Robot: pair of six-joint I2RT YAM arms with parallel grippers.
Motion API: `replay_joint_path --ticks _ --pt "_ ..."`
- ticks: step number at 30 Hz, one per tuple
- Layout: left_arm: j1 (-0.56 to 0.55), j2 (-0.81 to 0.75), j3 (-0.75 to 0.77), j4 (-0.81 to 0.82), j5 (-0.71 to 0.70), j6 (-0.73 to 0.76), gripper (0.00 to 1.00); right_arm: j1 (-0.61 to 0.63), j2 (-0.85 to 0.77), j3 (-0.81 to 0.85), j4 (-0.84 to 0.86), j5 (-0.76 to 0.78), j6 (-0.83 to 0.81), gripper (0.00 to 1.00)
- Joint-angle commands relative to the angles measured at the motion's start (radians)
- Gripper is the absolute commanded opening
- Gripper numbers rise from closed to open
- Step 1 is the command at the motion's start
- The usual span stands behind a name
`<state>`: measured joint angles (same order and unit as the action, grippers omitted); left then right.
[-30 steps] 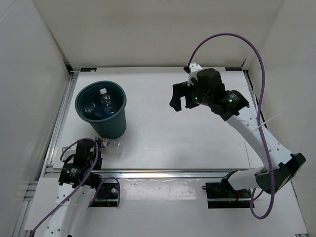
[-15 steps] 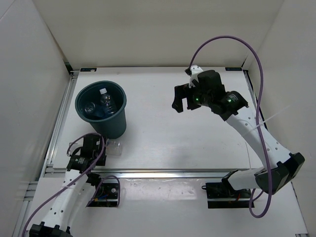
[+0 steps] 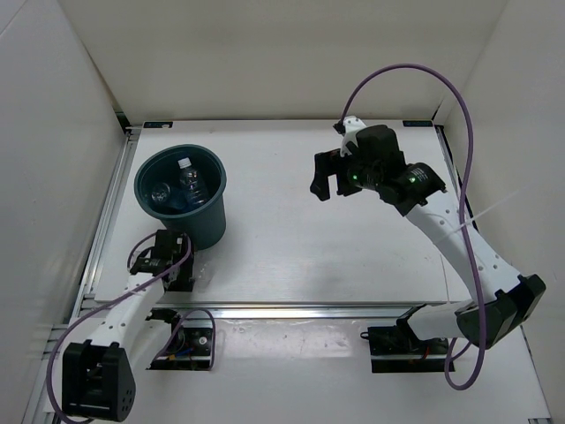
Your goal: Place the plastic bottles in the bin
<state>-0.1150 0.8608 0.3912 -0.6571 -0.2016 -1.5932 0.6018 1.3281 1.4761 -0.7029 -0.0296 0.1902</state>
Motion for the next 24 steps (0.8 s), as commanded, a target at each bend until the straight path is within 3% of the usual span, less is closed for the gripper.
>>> replay_joint_path --ticks 1,3,6,9,18,24 --pt "0.046 0.029 0.006 0.010 0.057 0.036 0.87 -0.023 -0.038 0.004 0.011 0.000 -0.020 1.00" --pt "0.055 0.017 -0.008 0.010 0.085 0.045 0.66 -0.033 -0.047 -0.005 0.002 -0.009 -0.009 1.00" --pt "0.081 -0.035 -0.005 -0.016 0.110 0.075 0.54 -0.051 -0.047 -0.005 0.002 -0.019 0.001 1.00" --pt "0.081 -0.098 0.055 -0.189 0.119 0.039 0.52 -0.060 -0.047 -0.005 -0.007 -0.020 0.012 1.00" --pt "0.081 -0.203 0.533 -0.721 0.051 -0.106 0.46 -0.069 -0.047 -0.005 -0.007 -0.047 0.054 1.00" --pt "0.081 -0.162 0.837 -0.773 0.027 -0.111 0.41 -0.069 -0.047 -0.005 -0.007 -0.066 0.081 1.00"
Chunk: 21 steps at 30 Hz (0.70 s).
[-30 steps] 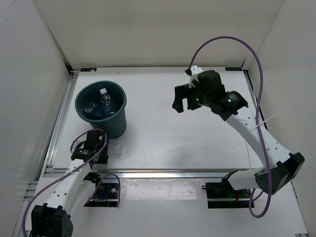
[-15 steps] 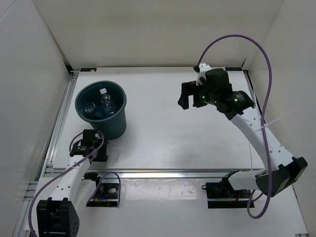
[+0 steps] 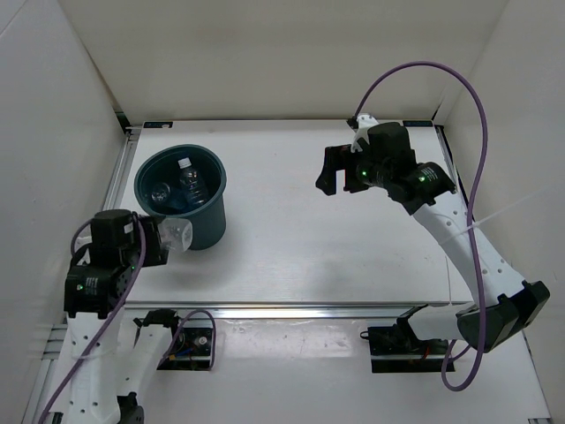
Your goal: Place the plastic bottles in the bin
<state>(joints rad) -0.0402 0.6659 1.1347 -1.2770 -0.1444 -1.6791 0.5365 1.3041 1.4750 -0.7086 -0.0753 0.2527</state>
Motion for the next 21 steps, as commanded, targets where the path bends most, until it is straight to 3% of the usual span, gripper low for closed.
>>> replay_joint_path --ticks 1,3,5,8,10,16,18,19,20,21 --pt "0.006 0.088 0.130 -0.124 -0.030 -0.001 0.41 -0.004 -0.023 -0.004 -0.002 -0.029 0.028 1.00" --pt "0.006 0.150 0.229 -0.056 -0.040 0.136 0.41 -0.004 -0.023 -0.004 -0.002 -0.029 0.028 1.00" --pt "0.006 0.234 0.278 0.135 -0.066 0.267 0.39 -0.004 -0.032 -0.004 -0.002 -0.029 0.037 1.00" --pt "0.006 0.346 0.400 0.308 -0.179 0.485 0.39 -0.004 -0.043 -0.004 -0.002 -0.029 0.037 1.00" --pt "-0.009 0.388 0.389 0.405 -0.216 0.620 0.40 -0.004 -0.054 -0.004 -0.002 -0.029 0.037 1.00" --pt "-0.121 0.560 0.384 0.476 -0.329 0.760 0.47 -0.004 -0.065 -0.004 -0.020 -0.020 0.019 1.00" --pt "-0.199 0.574 0.384 0.476 -0.413 0.788 0.57 -0.004 -0.065 0.007 -0.029 -0.011 0.019 1.00" --pt "-0.231 0.574 0.384 0.476 -0.463 0.798 0.86 -0.004 -0.065 0.016 -0.040 -0.011 0.019 1.00" --pt "-0.265 0.574 0.384 0.434 -0.528 0.799 1.00 -0.004 -0.065 0.016 -0.040 -0.036 0.019 1.00" --pt "-0.327 0.574 0.396 0.417 -0.654 0.799 1.00 -0.004 -0.034 0.034 -0.058 -0.056 0.019 1.00"
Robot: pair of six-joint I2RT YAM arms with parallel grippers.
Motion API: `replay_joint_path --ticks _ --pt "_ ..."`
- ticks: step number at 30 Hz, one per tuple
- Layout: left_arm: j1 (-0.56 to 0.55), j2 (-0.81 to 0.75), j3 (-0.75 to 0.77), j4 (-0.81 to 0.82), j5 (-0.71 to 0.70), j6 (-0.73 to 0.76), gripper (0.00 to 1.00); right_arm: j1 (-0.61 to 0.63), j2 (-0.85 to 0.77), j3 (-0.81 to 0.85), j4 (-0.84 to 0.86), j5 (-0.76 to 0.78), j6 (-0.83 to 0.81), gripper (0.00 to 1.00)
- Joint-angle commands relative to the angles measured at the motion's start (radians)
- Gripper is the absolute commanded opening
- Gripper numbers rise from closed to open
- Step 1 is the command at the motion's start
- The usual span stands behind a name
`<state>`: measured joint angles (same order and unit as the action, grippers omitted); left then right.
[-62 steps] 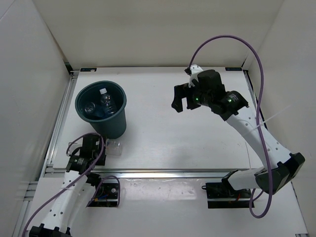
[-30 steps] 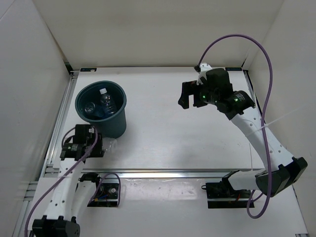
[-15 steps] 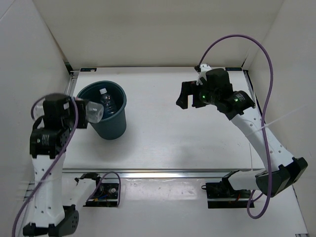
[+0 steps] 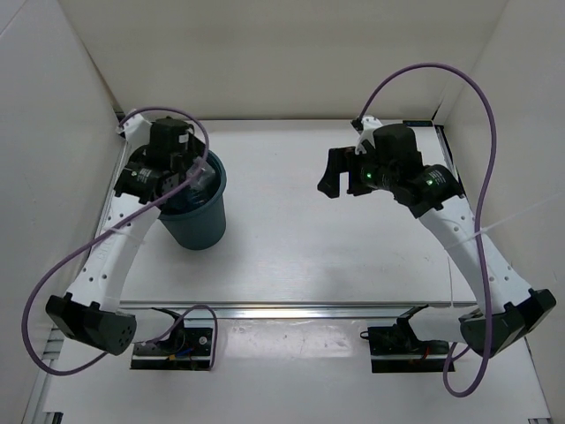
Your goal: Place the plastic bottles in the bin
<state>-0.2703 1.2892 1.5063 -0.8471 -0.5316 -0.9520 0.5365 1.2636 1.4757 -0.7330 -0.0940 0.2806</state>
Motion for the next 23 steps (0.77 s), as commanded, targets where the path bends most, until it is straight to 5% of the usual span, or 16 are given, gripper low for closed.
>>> replay_joint_path --ticks 1,7,11,18,23 --pt "-0.119 -0.065 0.040 -0.027 -0.307 0.061 1.00 -0.004 0.023 0.082 -0.055 -0.056 -0.018 1.00" --pt "-0.204 -0.168 0.120 -0.053 -0.485 0.208 1.00 -0.013 0.118 0.224 -0.186 -0.131 -0.018 1.00" --pt "-0.213 -0.299 -0.028 -0.136 -0.591 0.220 1.00 -0.026 0.109 0.212 -0.163 -0.174 -0.018 1.00" --pt "-0.176 -0.524 -0.372 -0.432 -0.637 -0.103 1.00 -0.113 0.077 0.155 -0.145 -0.173 0.057 1.00" --pt "-0.104 -0.480 -0.486 -0.472 -0.665 -0.232 1.00 -0.199 0.043 0.084 -0.134 -0.217 0.057 1.00"
